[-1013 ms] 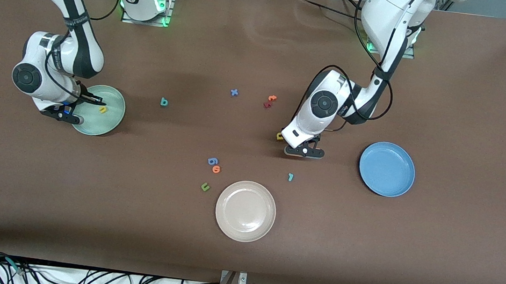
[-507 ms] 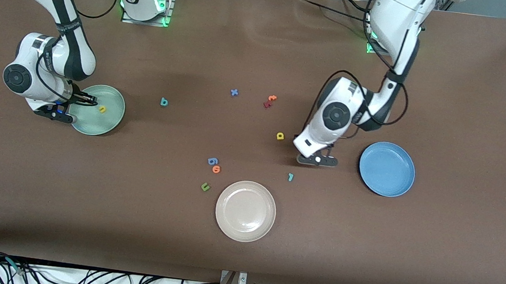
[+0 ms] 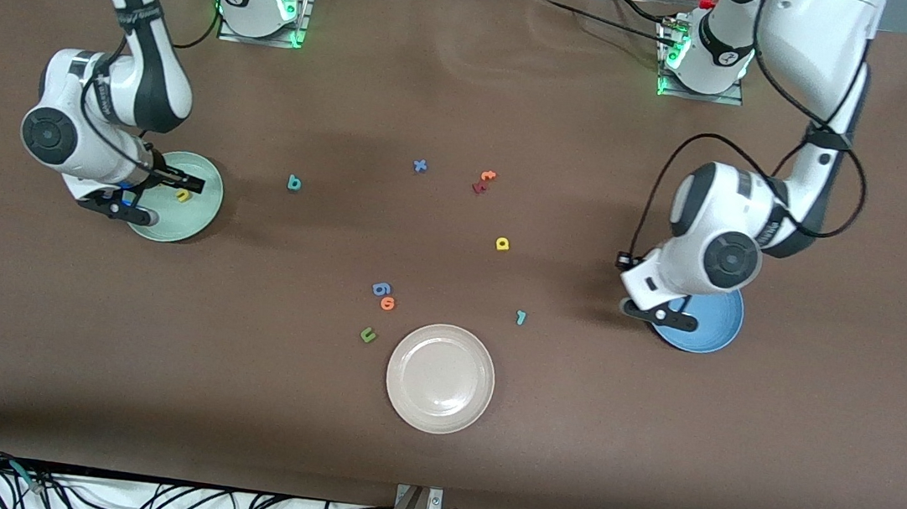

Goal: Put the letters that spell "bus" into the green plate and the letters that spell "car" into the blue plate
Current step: 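Drop the s on the green plate while the left gripper carries teal c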

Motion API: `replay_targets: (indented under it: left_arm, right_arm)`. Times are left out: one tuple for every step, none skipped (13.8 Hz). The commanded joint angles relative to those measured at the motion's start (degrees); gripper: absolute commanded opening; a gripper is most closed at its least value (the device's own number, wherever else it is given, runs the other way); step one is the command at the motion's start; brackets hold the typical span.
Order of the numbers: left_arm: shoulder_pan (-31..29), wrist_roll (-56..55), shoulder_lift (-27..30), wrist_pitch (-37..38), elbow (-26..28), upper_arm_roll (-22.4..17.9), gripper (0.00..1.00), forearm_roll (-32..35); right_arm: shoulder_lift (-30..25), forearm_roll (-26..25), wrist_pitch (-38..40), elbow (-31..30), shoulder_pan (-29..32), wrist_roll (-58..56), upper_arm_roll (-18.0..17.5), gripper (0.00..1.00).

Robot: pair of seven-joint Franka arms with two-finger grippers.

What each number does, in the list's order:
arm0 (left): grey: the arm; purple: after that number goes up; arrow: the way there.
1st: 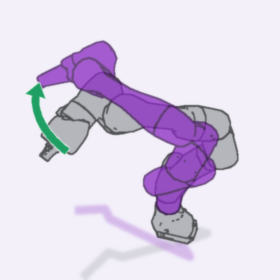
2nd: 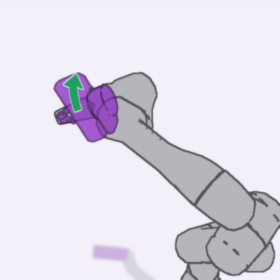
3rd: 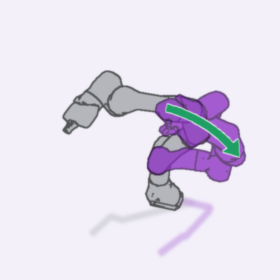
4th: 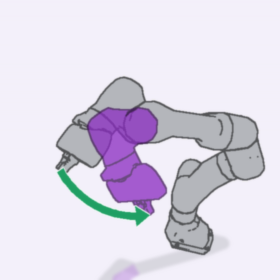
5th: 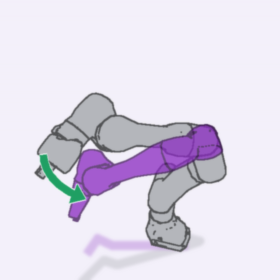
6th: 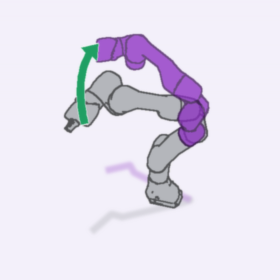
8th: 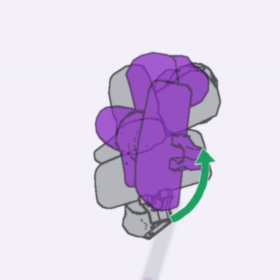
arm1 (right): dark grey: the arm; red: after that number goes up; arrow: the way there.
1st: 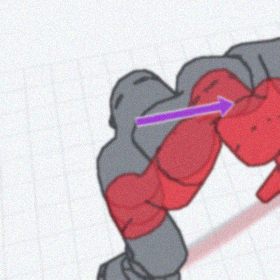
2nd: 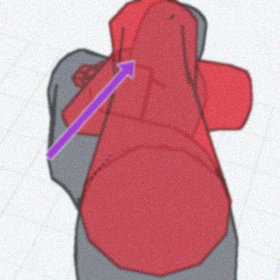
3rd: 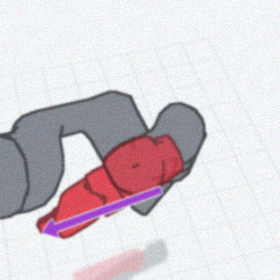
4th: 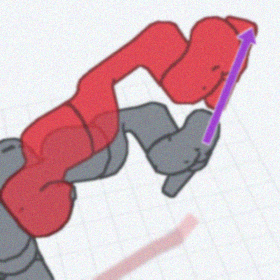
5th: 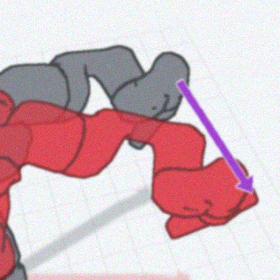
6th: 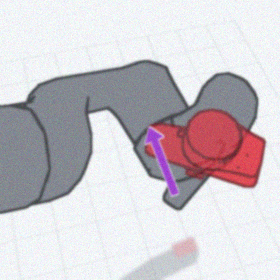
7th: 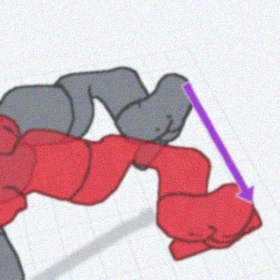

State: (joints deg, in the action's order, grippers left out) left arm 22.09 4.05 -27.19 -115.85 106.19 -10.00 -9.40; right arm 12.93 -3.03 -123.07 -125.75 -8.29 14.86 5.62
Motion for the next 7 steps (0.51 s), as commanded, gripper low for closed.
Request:
replay_targets:
  left_arm:
    - [-4.84, 7.62, 1.61, 2.65, 1.21, 0.59, 0.01, 3.67]
    - [-5.73, 8.86, 1.44, 2.65, 1.38, 0.59, 0.01, 4.55]
    - [-6.35, 10.00, 0.92, 2.39, 1.38, 0.59, 0.01, 4.56]
    - [-7.22, 10.79, 0.04, 1.86, 1.30, 0.59, 0.02, 4.82]
    - [-7.49, 11.85, -0.75, 1.07, 1.12, 0.59, 0.11, 6.22]
    - [-7.93, 12.99, -1.19, 0.02, 1.12, 0.59, 0.52, 7.01]
    - [-8.37, 14.30, -1.37, -0.07, 1.03, 0.59, 1.00, 7.02]
  right_arm:
    - [-2.20, -0.13, 1.78, -0.73, 0.21, 7.42, -4.64, 0.99]
    - [-2.12, -0.13, 1.78, -0.90, 0.21, 11.81, -6.48, 0.99]
    - [-1.77, -0.13, 1.60, -1.16, 0.21, 16.56, -8.85, 0.99]
    - [-1.59, -0.13, 1.34, -1.34, 0.21, 20.61, -11.40, 0.98]
    - [-1.33, -0.13, 1.08, -1.34, 0.21, 23.00, -14.38, 0.98]
    - [-0.45, -0.13, 0.38, -1.43, 0.21, 23.72, -16.24, 0.98]
    - [-0.01, -0.13, -0.76, -1.52, 0.21, 23.72, -17.30, 0.98]
